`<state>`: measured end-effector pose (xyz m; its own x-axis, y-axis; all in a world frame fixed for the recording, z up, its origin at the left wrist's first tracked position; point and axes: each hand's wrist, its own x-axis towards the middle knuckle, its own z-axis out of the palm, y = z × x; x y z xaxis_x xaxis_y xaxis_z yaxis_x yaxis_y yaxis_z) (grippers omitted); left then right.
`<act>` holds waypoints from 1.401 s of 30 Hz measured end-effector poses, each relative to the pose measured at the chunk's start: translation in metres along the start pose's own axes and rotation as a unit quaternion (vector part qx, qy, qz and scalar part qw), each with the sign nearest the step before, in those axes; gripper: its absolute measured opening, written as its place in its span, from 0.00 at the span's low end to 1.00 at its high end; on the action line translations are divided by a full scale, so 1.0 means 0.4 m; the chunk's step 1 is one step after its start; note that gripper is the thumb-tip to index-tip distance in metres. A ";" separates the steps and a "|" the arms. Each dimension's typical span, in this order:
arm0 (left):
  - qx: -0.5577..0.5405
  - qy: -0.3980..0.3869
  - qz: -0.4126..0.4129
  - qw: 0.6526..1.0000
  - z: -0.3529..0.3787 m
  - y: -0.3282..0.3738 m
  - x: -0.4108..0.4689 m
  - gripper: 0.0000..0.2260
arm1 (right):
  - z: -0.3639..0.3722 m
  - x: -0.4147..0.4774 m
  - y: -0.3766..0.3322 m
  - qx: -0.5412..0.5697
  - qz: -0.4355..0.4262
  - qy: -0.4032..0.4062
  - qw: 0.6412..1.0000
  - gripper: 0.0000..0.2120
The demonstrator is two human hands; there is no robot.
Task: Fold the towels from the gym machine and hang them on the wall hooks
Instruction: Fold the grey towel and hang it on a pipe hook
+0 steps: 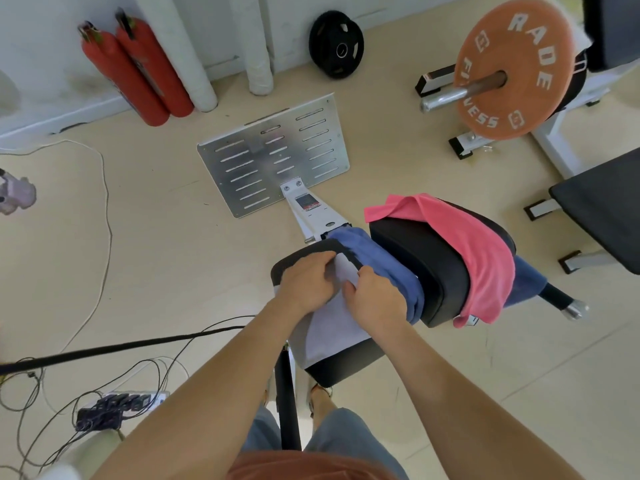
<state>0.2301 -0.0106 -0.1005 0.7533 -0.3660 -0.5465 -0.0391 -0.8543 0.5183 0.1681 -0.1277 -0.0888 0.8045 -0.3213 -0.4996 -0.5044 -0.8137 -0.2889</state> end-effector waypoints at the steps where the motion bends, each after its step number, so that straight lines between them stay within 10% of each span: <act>1: -0.055 -0.027 0.000 0.998 0.004 0.015 0.010 0.17 | 0.001 -0.002 0.001 0.007 0.005 0.000 1.000 0.17; 17: -0.322 -0.019 -0.061 0.945 0.004 -0.022 0.049 0.08 | 0.006 -0.110 0.112 0.154 0.042 -0.061 0.985 0.16; 24: -0.182 -0.122 -0.059 0.974 0.000 0.010 0.080 0.13 | -0.017 -0.118 0.129 0.174 0.105 -0.117 0.972 0.22; 31: -0.149 -0.187 -0.035 0.970 -0.031 0.022 0.087 0.08 | -0.006 -0.125 0.153 0.441 0.228 -0.162 0.853 0.07; 42: -0.089 -0.081 -0.010 0.993 0.013 0.042 -0.005 0.10 | -0.042 -0.143 0.150 0.405 0.148 -0.103 0.896 0.06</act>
<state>0.2246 -0.0262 -0.0940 0.6359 -0.4161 -0.6500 0.1028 -0.7891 0.6056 0.0969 -0.1662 -0.0639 0.5648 -0.3007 -0.7685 -0.8155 -0.0611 -0.5755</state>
